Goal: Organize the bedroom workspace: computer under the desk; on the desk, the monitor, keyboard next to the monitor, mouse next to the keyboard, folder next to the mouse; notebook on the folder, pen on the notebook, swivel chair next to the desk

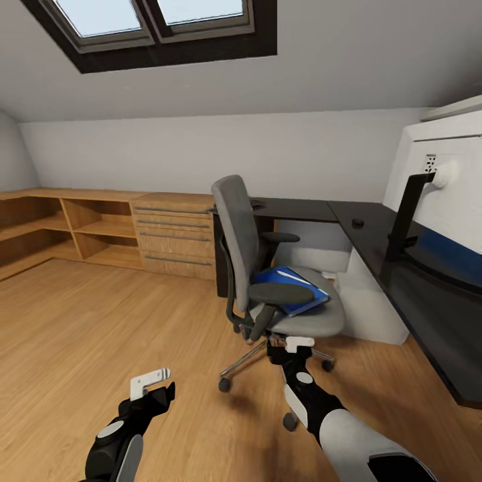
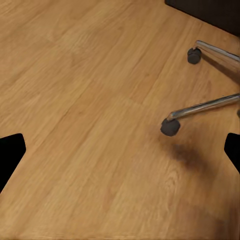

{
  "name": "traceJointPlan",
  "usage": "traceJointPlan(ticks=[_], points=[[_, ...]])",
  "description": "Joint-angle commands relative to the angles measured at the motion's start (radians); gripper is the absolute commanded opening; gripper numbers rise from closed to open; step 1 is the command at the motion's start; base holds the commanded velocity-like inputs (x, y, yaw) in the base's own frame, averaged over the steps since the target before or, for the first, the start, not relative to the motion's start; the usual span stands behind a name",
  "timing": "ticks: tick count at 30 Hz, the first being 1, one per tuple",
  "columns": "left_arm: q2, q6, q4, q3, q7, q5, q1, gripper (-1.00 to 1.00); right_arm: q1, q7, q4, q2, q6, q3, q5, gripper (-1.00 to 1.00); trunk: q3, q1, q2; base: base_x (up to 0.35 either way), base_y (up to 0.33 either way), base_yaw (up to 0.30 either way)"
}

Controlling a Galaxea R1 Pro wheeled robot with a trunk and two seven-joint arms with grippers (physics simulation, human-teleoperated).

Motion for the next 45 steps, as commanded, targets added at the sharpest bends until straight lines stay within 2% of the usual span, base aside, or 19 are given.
traceJointPlan(ticks=[1, 9, 17, 22, 23, 24, 25, 26, 28, 30, 33, 34, 36, 39, 40, 41, 42, 43, 45], points=[[0.0, 0.003, -0.001, 0.0, 0.007, 0.011, -0.001, 1.0, -0.001, -0.004, 0.001, 0.0, -0.003, 0.002, 0.0, 1.0, -0.001, -0.001, 0.0, -0.273, 0.0, 0.008], [0.0, 0.004, -0.001, 0.0, 0.007, 0.01, -0.001, 1.0, -0.001, -0.004, 0.001, 0.0, -0.004, 0.001, 0.0, 1.0, -0.001, -0.001, 0.0, -0.303, 0.0, -0.025], [0.0, 0.005, -0.001, 0.001, 0.007, 0.009, -0.001, 1.0, 0.0, 0.002, 0.002, 0.0, -0.02, 0.002, 0.003, 1.0, 0.001, -0.001, 0.0, -0.072, 0.0, -0.13], [0.0, 0.006, -0.001, 0.001, 0.007, 0.009, 0.0, 1.0, 0.001, 0.002, 0.009, -0.018, -0.041, -0.001, 0.001, 1.0, 0.001, -0.001, 0.0, -0.003, 0.0, -0.007], [0.0, 0.006, -0.001, 0.001, 0.006, 0.009, -0.001, 1.0, 0.001, 0.002, 0.009, -0.029, -0.041, -0.002, 0.001, 1.0, 0.001, -0.001, 0.0, -0.001, 0.0, -0.003], [0.0, 0.006, -0.001, 0.001, 0.006, 0.009, 0.0, 1.0, -0.001, 0.0, 0.009, -0.06, -0.041, -0.016, -0.006, 1.0, 0.001, -0.001, 0.0, 0.0, 0.0, -0.001], [0.0, 0.007, -0.001, 0.001, 0.006, 0.009, -0.001, 1.0, -0.002, -0.001, 0.009, -0.078, -0.039, -0.032, -0.019, 1.0, 0.001, -0.001, 0.0, 0.0, 0.0, 0.0], [0.0, 0.007, -0.001, 0.0, 0.006, 0.009, -0.001, 1.0, -0.004, -0.001, 0.009, -0.087, -0.036, -0.042, -0.03, 1.0, 0.001, -0.001, 0.0, 0.0, 0.0, 0.0], [0.001, 0.007, -0.002, 0.0, 0.006, 0.009, -0.001, 1.0, -0.015, -0.001, 0.011, -0.117, -0.021, -0.079, -0.075, 1.0, 0.001, -0.001, 0.0, 0.0, 0.0, 0.0], [0.002, 0.008, -0.003, 0.0, 0.006, 0.009, -0.001, 1.0, -0.026, -0.001, 0.011, -0.137, -0.005, -0.099, -0.112, 1.0, 0.001, -0.001, 0.0, 0.0, 0.0, 0.0], [0.004, 0.01, -0.003, 0.0, 0.008, 0.011, -0.009, 1.0, -0.054, -0.001, 0.011, -0.171, 0.035, -0.124, -0.196, 1.0, 0.001, -0.001, 0.0, 0.0, 0.0, 0.0], [0.004, 0.012, 0.0, 0.0, 0.009, 0.012, -0.024, 1.0, -0.065, 0.0, 0.012, -0.178, 0.045, -0.129, -0.218, 1.0, 0.001, -0.001, 0.0, 0.0, 0.0, 0.0], [0.004, 0.02, 0.014, 0.0, 0.009, 0.012, -0.05, 1.0, -0.075, -0.001, 0.012, -0.182, 0.052, -0.132, -0.231, 1.0, 0.001, -0.001, 0.0, 0.0, 0.0, 0.0], [0.004, 0.075, 0.105, 0.001, 0.008, 0.014, -0.151, 1.0, -0.096, -0.001, 0.013, -0.186, 0.059, -0.136, -0.246, 1.0, 0.001, -0.001, 0.0, 0.0, 0.0, 0.0], [0.006, 0.12, 0.18, 0.002, 0.007, 0.015, -0.225, 1.0, -0.104, -0.002, 0.013, -0.186, 0.064, -0.136, -0.25, 1.0, 0.001, -0.001, 0.0, 0.0, 0.0, 0.0], [0.007, 0.144, 0.224, 0.003, 0.007, 0.016, -0.265, 1.0, -0.108, -0.002, 0.014, -0.186, 0.066, -0.137, -0.252, 1.0, 0.001, -0.001, 0.0, 0.0, 0.0, 0.0], [0.011, 0.186, 0.322, 0.009, 0.007, 0.017, -0.348, 1.0, -0.116, -0.002, 0.015, -0.187, 0.072, -0.137, -0.256, 1.0, 0.001, -0.001, 0.0, 0.0, 0.0, 0.0], [0.017, 0.234, 0.51, 0.026, 0.005, 0.031, -0.512, 1.0, -0.128, -0.003, 0.017, -0.189, 0.081, -0.139, -0.282, 1.0, 0.001, -0.001, 0.0, 0.0, 0.0, 0.0], [0.018, 0.241, 0.565, 0.032, 0.001, 0.039, -0.564, 1.0, -0.132, -0.003, 0.018, -0.189, 0.08, -0.139, -0.324, 1.0, 0.001, -0.001, 0.0, 0.0, 0.0, 0.0]])
